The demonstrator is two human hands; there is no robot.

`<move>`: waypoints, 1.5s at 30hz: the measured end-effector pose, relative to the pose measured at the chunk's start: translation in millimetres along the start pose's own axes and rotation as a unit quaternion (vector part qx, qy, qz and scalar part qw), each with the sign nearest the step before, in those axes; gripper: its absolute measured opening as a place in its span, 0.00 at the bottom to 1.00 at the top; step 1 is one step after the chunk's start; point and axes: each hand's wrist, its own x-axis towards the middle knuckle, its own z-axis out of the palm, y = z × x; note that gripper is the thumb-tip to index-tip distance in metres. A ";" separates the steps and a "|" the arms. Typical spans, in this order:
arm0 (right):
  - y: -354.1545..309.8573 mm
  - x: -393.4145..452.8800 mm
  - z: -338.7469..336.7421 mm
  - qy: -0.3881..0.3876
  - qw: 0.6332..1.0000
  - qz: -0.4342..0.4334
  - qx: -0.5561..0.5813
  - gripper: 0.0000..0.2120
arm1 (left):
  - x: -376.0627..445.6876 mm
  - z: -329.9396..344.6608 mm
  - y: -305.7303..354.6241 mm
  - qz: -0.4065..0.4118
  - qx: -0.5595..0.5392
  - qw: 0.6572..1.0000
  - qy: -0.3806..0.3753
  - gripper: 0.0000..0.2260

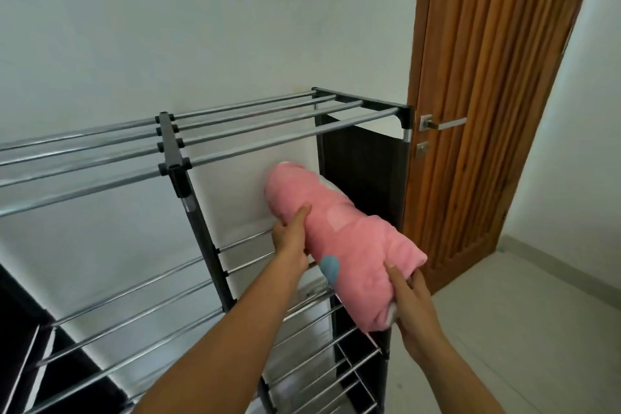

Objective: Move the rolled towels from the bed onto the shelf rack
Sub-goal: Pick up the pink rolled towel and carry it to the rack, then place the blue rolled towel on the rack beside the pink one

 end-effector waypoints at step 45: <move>40.4 -726.0 -362.3 0.769 0.549 -0.025 0.328 0.21 | -674.2 47.2 -416.2 0.089 0.455 0.252 -0.849 0.07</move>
